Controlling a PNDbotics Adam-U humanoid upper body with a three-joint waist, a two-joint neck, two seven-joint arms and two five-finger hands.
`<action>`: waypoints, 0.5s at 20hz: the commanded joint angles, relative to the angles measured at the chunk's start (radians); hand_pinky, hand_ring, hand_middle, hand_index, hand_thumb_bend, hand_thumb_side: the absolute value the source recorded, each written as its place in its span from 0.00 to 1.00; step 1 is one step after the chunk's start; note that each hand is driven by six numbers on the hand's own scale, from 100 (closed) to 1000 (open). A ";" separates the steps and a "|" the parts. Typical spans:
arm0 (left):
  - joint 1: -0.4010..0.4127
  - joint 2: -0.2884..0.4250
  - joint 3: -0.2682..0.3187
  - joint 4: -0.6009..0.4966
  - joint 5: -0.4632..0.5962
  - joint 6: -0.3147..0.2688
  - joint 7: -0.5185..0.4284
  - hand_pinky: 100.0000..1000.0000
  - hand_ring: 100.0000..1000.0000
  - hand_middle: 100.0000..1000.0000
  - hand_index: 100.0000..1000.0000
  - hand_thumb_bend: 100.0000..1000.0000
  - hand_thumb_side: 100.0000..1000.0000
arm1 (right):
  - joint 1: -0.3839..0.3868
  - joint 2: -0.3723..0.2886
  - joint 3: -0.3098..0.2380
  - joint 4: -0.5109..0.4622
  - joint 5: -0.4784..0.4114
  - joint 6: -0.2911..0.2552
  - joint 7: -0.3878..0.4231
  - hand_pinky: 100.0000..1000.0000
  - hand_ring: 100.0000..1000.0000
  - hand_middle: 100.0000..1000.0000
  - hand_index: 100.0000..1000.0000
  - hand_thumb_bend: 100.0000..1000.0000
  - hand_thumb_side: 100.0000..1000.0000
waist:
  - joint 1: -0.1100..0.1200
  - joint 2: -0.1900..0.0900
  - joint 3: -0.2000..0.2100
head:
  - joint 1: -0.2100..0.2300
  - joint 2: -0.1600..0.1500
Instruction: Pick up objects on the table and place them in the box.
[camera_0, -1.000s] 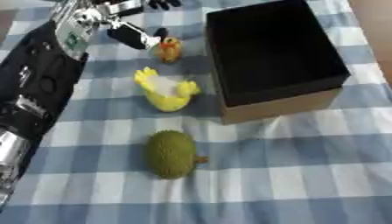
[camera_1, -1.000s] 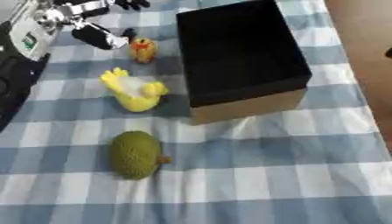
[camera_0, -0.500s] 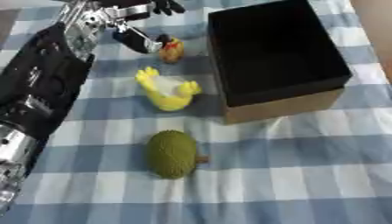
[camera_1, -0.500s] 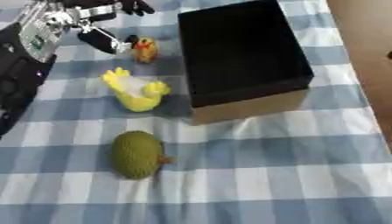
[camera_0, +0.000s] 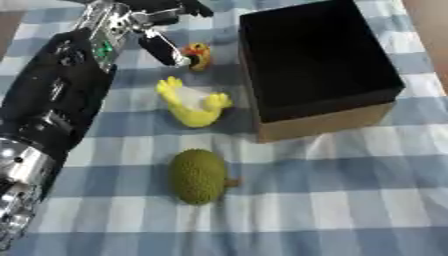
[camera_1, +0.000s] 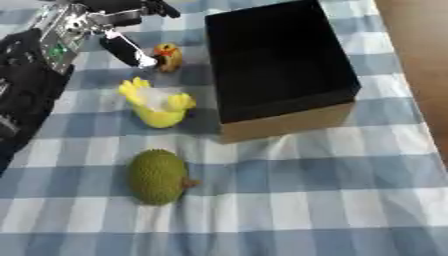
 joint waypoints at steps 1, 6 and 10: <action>-0.020 0.010 0.013 -0.004 -0.039 0.015 0.030 0.92 0.92 0.86 0.95 0.31 0.25 | -0.010 -0.009 -0.003 -0.010 -0.006 -0.001 0.005 0.94 1.00 0.36 0.98 0.00 0.40 | 0.009 -0.016 -0.003 | 0.008 -0.011; -0.019 0.011 0.021 0.005 -0.087 0.054 0.058 0.91 0.91 0.84 0.94 0.35 0.33 | -0.014 -0.006 0.000 -0.010 -0.007 0.001 0.010 0.94 1.00 0.35 0.98 0.00 0.41 | 0.010 -0.011 -0.009 | 0.013 -0.012; -0.016 0.009 0.024 0.014 -0.114 0.072 0.073 0.90 0.90 0.83 0.93 0.34 0.35 | -0.017 -0.002 0.001 -0.010 -0.005 0.003 0.016 0.95 1.00 0.35 0.98 0.00 0.41 | 0.011 -0.005 -0.014 | 0.016 -0.013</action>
